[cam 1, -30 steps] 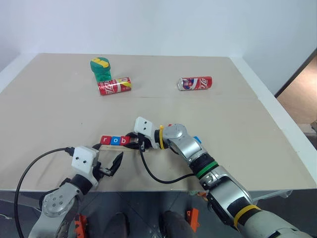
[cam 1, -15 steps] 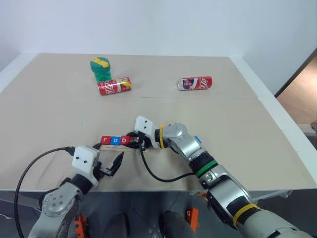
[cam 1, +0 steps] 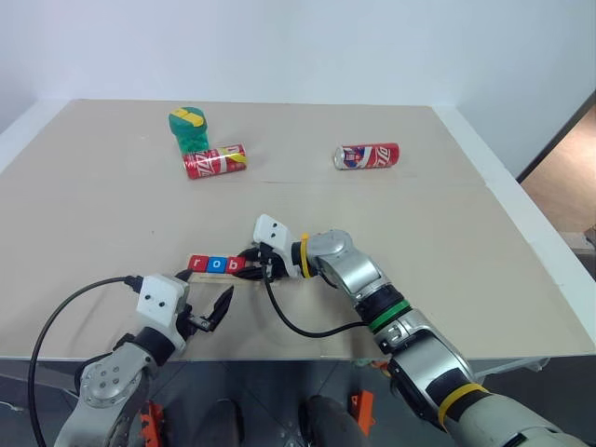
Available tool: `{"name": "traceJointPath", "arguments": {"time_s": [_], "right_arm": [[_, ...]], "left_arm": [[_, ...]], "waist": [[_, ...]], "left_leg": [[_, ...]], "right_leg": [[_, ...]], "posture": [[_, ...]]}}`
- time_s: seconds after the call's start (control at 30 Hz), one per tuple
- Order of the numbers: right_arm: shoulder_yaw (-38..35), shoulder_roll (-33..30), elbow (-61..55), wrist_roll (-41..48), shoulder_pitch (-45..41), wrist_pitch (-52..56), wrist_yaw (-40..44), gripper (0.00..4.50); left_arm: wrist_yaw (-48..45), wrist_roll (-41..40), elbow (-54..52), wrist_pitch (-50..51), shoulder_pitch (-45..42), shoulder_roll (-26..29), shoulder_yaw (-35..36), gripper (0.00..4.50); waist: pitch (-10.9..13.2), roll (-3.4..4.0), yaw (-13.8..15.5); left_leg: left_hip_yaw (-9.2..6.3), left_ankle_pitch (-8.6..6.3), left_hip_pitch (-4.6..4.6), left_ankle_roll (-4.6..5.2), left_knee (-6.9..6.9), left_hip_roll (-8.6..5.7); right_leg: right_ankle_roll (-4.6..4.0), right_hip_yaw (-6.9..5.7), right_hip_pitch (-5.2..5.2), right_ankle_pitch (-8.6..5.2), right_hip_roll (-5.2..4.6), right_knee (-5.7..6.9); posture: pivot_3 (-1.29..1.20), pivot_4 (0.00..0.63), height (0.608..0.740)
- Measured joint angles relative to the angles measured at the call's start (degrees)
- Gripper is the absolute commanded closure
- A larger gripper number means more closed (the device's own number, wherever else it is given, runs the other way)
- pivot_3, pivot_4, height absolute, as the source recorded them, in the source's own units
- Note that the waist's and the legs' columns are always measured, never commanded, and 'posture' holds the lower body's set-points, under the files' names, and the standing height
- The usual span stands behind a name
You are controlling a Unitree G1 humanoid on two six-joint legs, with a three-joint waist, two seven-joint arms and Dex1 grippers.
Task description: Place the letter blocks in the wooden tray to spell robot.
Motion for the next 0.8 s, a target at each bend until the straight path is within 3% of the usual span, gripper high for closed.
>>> {"name": "traceJointPath", "arguments": {"time_s": [0.17, 0.2, 0.23, 0.43, 0.7, 0.8], "right_arm": [[0.10, 0.77, -0.30, -0.12, 0.30, 1.02, -0.50, 2.82], [0.13, 0.88, -0.55, -0.13, 0.33, 1.46, -0.69, 2.26], [0.19, 1.23, -0.83, -0.23, 0.35, 2.11, -1.31, 2.20], [0.22, 1.31, -0.84, -0.82, 0.35, 2.33, -2.43, 0.07], [-0.47, 1.26, -3.01, -0.89, 0.32, 3.59, -2.94, 0.07], [-4.01, 1.17, -5.63, 1.42, -0.39, 5.93, -5.14, 0.07]], "left_arm": [[0.05, 0.15, 0.00, 0.00, 0.01, -0.03, -0.10, 0.00], [0.07, 0.25, 0.00, 0.00, 0.01, -0.07, -0.19, 0.00], [0.12, 0.51, 0.00, 0.01, 0.01, -0.10, -0.58, 0.00], [0.41, 1.17, 0.00, 0.02, 0.02, -0.12, -0.64, 0.00], [0.41, 1.69, 0.00, 0.01, 0.01, -0.29, -0.65, 0.00], [-1.44, 0.27, 0.03, 0.00, -0.48, 0.03, -0.66, 0.00]], "waist": [[0.00, 0.00, 0.00], [0.00, 0.00, 0.00], [0.00, 0.00, 0.00], [0.00, 0.00, 0.00], [0.00, 0.00, 0.00], [0.01, 0.00, 0.01]], "left_leg": [[-0.01, 0.00, 0.01, 0.00, -0.10, 0.00], [-0.02, 0.00, 0.01, 0.00, -0.11, 0.00], [-0.02, 0.00, 0.01, 0.00, -0.13, 0.00], [-0.04, 0.00, 0.00, 0.00, -0.14, -0.01], [-0.07, 0.00, 0.00, 0.00, -0.20, 0.00], [-0.10, 0.00, -0.02, 0.00, -0.23, 0.00]], "right_leg": [[-0.01, -0.03, -0.01, -0.02, 0.00, 0.00], [-0.01, -0.05, -0.01, -0.02, 0.00, 0.00], [0.00, -0.06, -0.02, -0.02, 0.00, 0.00], [-0.04, -0.09, -0.02, -0.04, 0.00, 0.00], [-0.01, -0.15, -0.04, -0.04, 0.00, -0.01], [-0.01, -0.20, -0.04, -0.03, -0.01, -0.01]], "posture": [[0.00, 0.150, 0.740], [0.00, 0.150, 0.740], [0.00, 0.150, 0.740], [0.00, 0.150, 0.740], [0.00, 0.150, 0.740], [0.00, 0.150, 0.740]]}}
